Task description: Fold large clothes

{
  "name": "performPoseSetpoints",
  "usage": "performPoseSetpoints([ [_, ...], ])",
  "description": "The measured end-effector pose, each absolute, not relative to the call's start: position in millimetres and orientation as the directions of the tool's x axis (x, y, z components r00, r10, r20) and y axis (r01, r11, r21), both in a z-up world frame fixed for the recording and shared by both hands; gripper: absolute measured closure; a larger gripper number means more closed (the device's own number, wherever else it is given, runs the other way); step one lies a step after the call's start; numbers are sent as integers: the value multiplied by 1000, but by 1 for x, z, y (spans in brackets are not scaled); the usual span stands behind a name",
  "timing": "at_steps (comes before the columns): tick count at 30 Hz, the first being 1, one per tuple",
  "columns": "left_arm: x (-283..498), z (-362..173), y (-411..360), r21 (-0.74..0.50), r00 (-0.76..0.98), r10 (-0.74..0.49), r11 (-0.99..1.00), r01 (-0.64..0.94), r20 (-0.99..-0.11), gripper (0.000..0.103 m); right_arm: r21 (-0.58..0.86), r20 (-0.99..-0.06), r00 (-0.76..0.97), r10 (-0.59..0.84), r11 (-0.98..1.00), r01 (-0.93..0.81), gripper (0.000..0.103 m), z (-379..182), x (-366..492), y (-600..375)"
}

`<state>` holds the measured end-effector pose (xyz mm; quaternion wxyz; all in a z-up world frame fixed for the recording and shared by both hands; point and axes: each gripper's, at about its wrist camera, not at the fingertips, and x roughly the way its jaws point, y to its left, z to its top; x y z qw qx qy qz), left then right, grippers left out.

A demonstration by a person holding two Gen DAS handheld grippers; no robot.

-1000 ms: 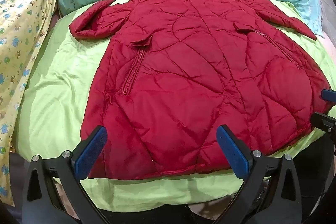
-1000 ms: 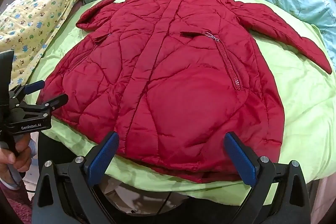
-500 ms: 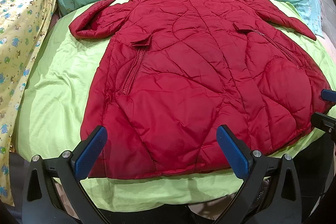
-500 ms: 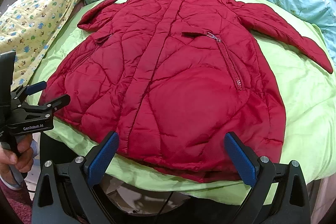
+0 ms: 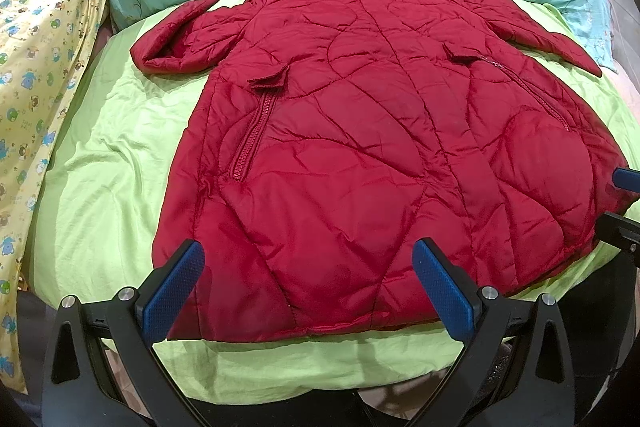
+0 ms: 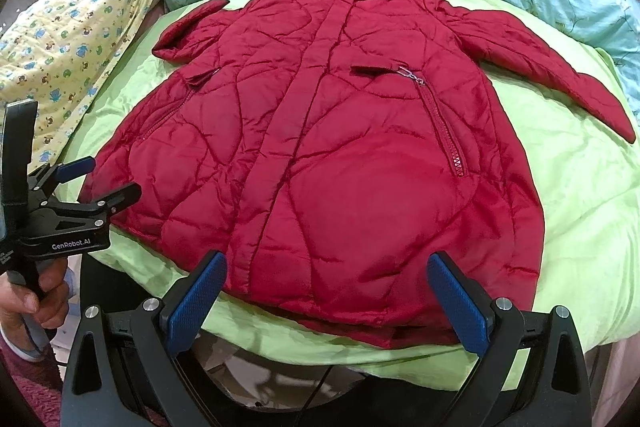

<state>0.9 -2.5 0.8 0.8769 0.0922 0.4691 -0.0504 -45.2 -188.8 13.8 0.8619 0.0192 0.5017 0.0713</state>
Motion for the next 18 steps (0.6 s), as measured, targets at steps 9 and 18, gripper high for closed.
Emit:
performPoseSetpoints([
  [9,1,0,-5,113,555,-3,978,175,-832,0,135,-885,435,165,986,-98,2,16,-44,-189],
  [18,5,-2,-6,109,549,-8,978,179,-836,0,138,-889,426,167,986,-97,2,16,-42,-189],
])
